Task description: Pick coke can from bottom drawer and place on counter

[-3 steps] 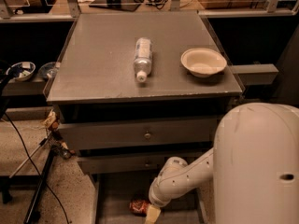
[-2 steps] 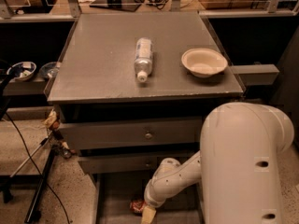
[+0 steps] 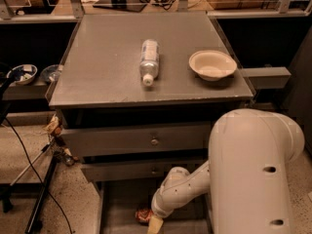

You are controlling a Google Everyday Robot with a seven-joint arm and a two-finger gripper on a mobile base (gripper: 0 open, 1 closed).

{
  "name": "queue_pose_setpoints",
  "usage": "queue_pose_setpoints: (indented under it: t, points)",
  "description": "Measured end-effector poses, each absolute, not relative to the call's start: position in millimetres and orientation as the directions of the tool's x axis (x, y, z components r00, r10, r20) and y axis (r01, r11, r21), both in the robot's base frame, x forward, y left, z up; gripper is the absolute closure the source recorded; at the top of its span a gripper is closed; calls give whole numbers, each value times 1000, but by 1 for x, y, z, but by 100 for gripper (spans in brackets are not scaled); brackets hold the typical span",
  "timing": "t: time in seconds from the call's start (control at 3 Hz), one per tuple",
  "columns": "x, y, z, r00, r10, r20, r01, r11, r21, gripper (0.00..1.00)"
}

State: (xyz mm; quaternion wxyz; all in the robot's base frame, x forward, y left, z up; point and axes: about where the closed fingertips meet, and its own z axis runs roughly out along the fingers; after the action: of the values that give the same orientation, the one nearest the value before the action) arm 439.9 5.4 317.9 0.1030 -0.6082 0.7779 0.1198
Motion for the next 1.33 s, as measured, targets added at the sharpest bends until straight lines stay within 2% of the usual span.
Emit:
queue_pose_setpoints:
  t: [0.33,1.33]
  points:
    - [447,4,267,-263,-918,-297,-965,253,74,0]
    - [456,-4,218,-273,-919,-284,-962,264,71,0]
